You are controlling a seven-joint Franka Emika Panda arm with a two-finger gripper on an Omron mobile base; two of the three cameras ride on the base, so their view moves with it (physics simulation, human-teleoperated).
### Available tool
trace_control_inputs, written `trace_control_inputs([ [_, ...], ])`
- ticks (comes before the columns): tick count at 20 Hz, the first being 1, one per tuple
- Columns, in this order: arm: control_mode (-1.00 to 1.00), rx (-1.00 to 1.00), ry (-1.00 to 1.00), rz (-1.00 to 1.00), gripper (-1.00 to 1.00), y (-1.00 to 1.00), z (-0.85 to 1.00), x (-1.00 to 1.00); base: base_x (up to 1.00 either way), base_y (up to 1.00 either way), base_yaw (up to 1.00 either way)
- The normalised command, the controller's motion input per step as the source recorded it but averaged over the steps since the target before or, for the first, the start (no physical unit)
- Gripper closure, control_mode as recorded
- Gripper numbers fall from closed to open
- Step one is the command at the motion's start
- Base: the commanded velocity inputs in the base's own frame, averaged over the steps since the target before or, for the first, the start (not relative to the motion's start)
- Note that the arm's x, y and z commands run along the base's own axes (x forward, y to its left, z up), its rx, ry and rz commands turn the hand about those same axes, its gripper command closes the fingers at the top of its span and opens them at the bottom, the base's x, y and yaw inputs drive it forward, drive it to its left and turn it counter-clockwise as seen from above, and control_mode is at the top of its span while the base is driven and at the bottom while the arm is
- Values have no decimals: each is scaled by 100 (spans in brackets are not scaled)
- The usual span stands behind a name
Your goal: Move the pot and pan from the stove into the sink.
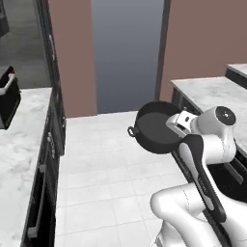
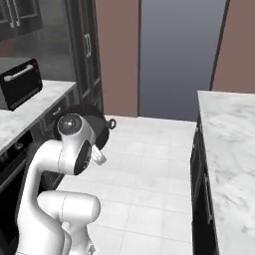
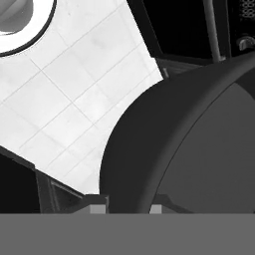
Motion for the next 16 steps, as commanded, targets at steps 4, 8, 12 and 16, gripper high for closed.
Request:
trace_control_inputs([
  [4,100,0,0,0,100,0,0,0,-11,0,50],
  [8,100,0,0,0,100,0,0,0,-11,0,50],
  [12,100,0,0,0,100,0,0,0,-11,0,50],
  [16,100,0,0,0,100,0,0,0,-11,0,50],
])
